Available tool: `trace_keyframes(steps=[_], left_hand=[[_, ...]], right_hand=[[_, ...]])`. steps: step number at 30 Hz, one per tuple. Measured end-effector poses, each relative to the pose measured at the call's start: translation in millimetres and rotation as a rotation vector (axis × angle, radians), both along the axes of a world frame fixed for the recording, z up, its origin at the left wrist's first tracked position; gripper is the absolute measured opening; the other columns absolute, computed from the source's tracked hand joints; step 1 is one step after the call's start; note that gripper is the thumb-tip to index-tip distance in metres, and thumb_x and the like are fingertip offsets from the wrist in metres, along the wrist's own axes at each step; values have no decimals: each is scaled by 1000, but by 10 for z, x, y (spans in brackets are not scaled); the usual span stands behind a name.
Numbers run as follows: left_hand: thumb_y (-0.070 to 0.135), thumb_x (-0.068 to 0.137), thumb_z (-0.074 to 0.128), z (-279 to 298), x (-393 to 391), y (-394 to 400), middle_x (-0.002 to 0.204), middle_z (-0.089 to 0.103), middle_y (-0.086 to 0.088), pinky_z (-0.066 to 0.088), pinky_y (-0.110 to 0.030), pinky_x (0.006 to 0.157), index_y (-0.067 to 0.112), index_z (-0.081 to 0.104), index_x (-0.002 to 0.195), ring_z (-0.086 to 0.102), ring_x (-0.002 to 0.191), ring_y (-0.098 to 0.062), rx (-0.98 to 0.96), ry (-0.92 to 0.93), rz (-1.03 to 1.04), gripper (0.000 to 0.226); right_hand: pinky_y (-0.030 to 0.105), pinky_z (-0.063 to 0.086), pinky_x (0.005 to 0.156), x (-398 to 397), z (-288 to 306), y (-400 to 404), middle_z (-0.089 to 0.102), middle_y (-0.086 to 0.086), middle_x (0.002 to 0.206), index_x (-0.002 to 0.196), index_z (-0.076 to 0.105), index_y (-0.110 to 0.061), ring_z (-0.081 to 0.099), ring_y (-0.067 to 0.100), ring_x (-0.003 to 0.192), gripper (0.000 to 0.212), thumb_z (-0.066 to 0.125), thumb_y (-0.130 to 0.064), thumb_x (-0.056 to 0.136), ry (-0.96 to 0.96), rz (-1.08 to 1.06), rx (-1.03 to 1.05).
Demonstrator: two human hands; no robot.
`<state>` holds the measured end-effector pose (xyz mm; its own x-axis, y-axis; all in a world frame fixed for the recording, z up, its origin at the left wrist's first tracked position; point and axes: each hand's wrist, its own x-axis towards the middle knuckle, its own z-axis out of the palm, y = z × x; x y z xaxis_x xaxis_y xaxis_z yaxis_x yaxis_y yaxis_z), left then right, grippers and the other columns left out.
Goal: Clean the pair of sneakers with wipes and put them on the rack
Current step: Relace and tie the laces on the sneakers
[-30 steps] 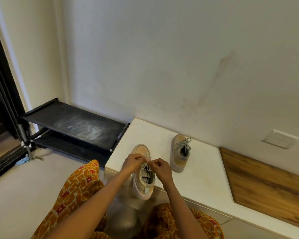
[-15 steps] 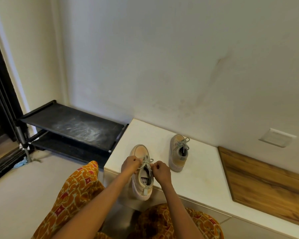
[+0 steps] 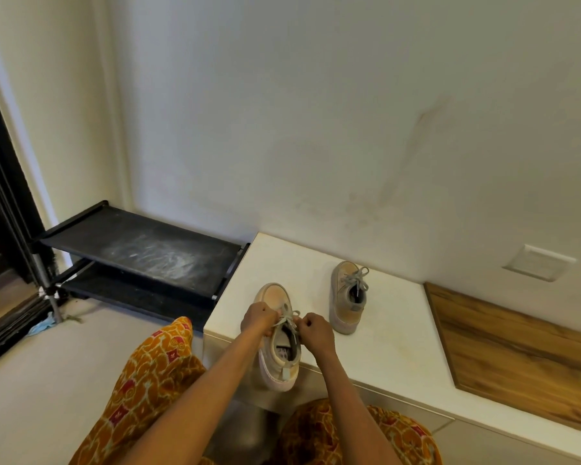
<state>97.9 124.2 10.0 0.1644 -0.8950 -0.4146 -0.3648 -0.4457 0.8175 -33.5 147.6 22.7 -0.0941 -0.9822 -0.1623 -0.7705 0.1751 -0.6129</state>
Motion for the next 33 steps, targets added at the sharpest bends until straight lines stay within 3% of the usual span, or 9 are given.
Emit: trace_keyframes(steps=[4,11,14,16,20,23,27,30,33], left_hand=[[24,90,57,-3,10,-29,66,59,-8,54,-31,69,8,56,72,55,54,-17,45,103,34,24],[21,91,58,61,35,19,73,59,-11,51,-28,59,9,55,75,54,56,-18,23,173,9,21],[32,97,45,76,47,119,94,62,-22,49,-29,57,4,57,101,60,72,-25,9,241,15,30],[40,100,33,48,75,199,92,63,-15,50,-33,61,4,55,110,61,78,-27,36,328,96,43],[51,99,17,-43,117,292,84,61,-8,50,-36,63,8,57,105,60,77,-25,93,395,168,60],[55,97,15,-48,75,314,83,62,-8,56,-41,73,12,57,96,63,79,-27,39,358,154,60],[59,95,16,-117,78,229,104,64,-11,54,-45,84,12,54,115,63,89,-29,-34,334,186,63],[50,99,21,-110,33,163,117,60,-15,52,-43,87,9,45,127,61,101,-32,-68,417,196,55],[33,102,28,-60,-56,92,101,61,-12,50,-33,82,9,50,102,60,96,-26,-145,499,162,33]], right_hand=[[40,47,69,-5,-69,6,54,5,67,58,40,-19,60,32,79,38,53,-33,91,-102,-69,22],[43,51,75,-35,-93,-16,58,8,70,60,44,-17,62,33,81,36,54,-32,91,-166,-80,44],[47,51,77,-47,-125,44,54,4,64,59,44,-17,58,28,72,38,55,-35,90,-237,-104,43],[47,52,78,-38,-128,108,59,6,68,63,47,-16,60,26,71,38,51,-39,92,-296,-130,28],[43,54,82,-74,-168,224,66,4,86,82,61,-15,65,23,78,43,31,-41,100,-368,-245,56],[45,53,84,-36,-289,269,67,6,87,75,58,-19,65,25,81,44,29,-40,100,-351,-297,89],[46,54,83,10,-445,217,68,7,96,87,60,-19,65,25,85,30,36,-33,98,-377,-332,80],[44,54,85,27,-472,128,67,8,103,97,62,-17,63,23,90,22,41,-25,96,-466,-349,59],[42,53,90,23,-426,-25,66,5,108,106,63,-16,62,21,96,24,42,-17,95,-590,-373,13]])
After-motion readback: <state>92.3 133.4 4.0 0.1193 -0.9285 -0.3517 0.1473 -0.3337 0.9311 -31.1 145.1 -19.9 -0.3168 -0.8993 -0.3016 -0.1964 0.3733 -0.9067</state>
